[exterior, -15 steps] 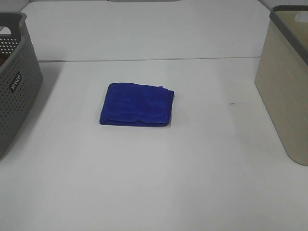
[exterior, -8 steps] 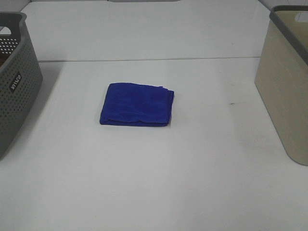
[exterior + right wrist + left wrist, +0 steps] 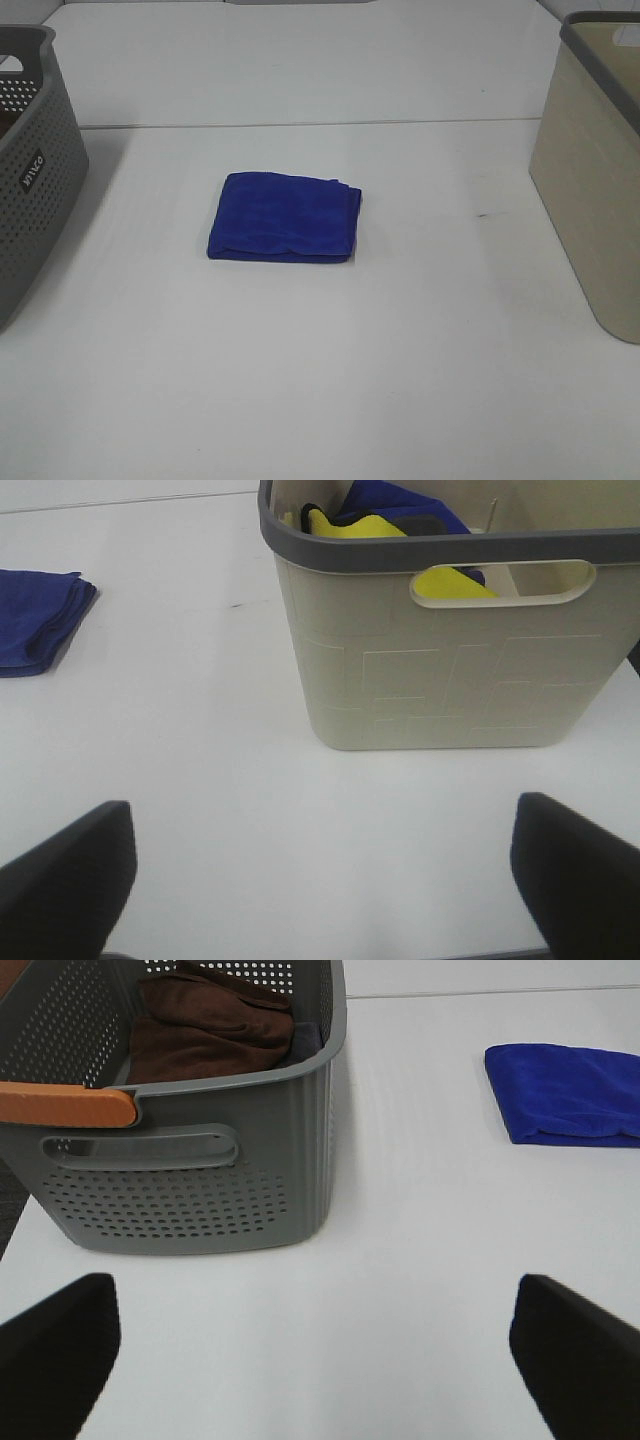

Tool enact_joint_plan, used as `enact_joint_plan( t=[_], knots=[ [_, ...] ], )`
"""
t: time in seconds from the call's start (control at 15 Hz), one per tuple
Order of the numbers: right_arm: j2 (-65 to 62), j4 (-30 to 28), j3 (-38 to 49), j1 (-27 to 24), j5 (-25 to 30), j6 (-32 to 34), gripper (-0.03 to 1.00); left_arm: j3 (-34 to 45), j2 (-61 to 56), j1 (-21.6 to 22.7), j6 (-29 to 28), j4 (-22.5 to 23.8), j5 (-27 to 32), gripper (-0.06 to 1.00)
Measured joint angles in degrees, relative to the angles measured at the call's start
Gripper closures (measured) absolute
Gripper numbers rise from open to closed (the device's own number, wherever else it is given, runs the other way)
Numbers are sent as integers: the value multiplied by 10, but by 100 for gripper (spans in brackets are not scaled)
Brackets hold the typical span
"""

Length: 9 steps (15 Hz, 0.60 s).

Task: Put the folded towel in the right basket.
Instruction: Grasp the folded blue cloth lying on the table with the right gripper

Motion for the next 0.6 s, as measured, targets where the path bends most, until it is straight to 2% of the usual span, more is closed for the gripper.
enact_joint_plan(
  t=[0.6],
  knots=[
    [0,0,0,0,0,0,0,0,0,0,0,0,0,-4]
  ],
)
